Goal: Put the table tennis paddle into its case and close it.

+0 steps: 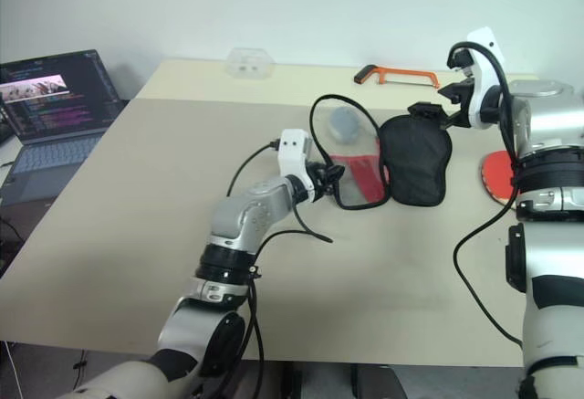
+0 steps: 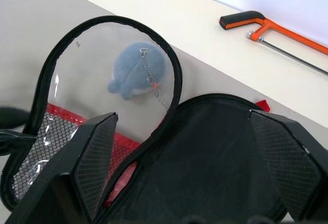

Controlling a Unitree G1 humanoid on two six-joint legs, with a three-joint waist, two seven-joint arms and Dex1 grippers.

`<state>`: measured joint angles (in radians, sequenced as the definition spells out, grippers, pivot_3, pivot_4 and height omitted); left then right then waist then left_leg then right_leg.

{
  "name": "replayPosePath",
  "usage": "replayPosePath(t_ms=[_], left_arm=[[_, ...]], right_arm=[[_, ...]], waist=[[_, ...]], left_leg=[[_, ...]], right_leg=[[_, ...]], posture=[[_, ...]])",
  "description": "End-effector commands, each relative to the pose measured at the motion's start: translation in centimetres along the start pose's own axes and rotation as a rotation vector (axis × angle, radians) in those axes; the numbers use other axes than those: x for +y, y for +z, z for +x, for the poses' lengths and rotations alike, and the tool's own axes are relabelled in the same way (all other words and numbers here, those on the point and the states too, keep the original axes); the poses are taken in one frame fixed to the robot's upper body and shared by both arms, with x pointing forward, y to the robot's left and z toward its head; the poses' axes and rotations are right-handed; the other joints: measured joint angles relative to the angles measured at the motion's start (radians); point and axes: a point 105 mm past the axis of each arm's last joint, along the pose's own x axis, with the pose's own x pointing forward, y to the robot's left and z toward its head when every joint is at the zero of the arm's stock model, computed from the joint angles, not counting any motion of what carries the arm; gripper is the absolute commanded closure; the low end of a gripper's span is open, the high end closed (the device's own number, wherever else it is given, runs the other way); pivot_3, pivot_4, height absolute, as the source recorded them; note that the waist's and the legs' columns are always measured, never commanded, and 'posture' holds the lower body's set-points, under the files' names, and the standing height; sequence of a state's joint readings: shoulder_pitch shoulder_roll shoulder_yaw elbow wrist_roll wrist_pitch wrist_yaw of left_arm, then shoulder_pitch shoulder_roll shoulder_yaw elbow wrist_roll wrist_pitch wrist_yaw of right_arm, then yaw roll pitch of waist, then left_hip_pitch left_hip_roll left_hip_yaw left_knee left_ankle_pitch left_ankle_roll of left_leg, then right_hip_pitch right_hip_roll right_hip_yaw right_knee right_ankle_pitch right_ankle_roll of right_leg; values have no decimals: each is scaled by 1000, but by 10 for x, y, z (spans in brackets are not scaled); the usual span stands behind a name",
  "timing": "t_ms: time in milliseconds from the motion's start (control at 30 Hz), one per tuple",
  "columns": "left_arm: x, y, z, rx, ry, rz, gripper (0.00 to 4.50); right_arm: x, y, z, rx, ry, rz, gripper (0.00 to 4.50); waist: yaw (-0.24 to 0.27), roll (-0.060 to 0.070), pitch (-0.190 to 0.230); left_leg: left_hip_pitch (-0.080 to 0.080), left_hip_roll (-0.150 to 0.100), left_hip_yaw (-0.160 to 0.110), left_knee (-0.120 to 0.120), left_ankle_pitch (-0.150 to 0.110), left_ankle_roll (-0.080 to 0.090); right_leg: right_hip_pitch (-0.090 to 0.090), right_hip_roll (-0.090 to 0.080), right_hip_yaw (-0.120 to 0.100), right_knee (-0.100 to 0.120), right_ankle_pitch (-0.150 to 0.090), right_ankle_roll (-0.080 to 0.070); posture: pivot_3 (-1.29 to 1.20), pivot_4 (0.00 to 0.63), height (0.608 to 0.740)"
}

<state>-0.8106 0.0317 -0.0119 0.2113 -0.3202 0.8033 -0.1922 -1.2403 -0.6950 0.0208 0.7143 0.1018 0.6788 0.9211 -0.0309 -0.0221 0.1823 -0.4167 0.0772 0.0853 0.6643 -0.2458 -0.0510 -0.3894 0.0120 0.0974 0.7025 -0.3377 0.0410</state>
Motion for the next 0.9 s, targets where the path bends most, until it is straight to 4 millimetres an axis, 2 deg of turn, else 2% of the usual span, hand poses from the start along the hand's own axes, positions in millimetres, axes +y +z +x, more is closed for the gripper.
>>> replayPosePath(t_ms=[33, 167, 300, 367, 467, 600, 767, 900], left_arm=[[-4, 22, -15, -58, -15, 116, 1169], [3, 35, -44, -70, -74, 265, 1169], [0, 41, -81, -35, -262, 418, 1169], [-4, 43, -92, -26, -331, 461, 1169], [3, 53, -100, -49, -373, 473, 1169], [3, 54, -97, -54, -402, 491, 1169], [-9, 46, -94, -58, -468, 487, 1169], [-15, 40, -91, -57, -492, 472, 1169]], right_arm=[[-14, 8, -10, -39, -96, 48, 0], [-50, -6, -21, -46, -380, 184, 0], [-75, -32, -44, -6, -577, 259, 0], [-85, -45, -58, 16, -638, 291, 0], [-90, -66, -76, 85, -663, 344, 0], [-93, -82, -101, 146, -649, 367, 0], [-93, -103, -134, 277, -589, 408, 0], [-90, -116, -143, 326, -546, 456, 0]], waist=[[-1, 0, 0], [-3, 0, 0], [-3, 0, 0], [1, 0, 0], [3, 0, 0], [2, 0, 0], [-1, 0, 0], [-4, 0, 0]], left_leg=[[0, 0, 0, 0, 0, 0], [0, 2, 0, -1, 0, 0], [0, 3, 0, -1, 0, 0], [0, 3, 0, -1, 0, 0], [0, 2, 0, 0, 0, 0], [0, -1, 0, 0, 0, 0], [0, -1, 1, -1, 0, 0], [1, -1, 1, -1, 0, 0]], right_leg=[[0, 0, 0, 0, 0, 0], [0, 0, 1, 1, 0, 0], [-1, 0, 0, 1, 0, 0], [0, 0, 0, 0, 0, 0], [0, -2, 0, -1, 0, 0], [0, -1, 0, -1, 0, 0], [0, 0, 1, -2, 0, 0], [1, 1, 1, -2, 0, 0]], posture=[[0, 150, 740], [0, 150, 740], [0, 150, 740], [0, 150, 740], [0, 150, 740], [0, 150, 740], [0, 150, 740], [0, 150, 740]])
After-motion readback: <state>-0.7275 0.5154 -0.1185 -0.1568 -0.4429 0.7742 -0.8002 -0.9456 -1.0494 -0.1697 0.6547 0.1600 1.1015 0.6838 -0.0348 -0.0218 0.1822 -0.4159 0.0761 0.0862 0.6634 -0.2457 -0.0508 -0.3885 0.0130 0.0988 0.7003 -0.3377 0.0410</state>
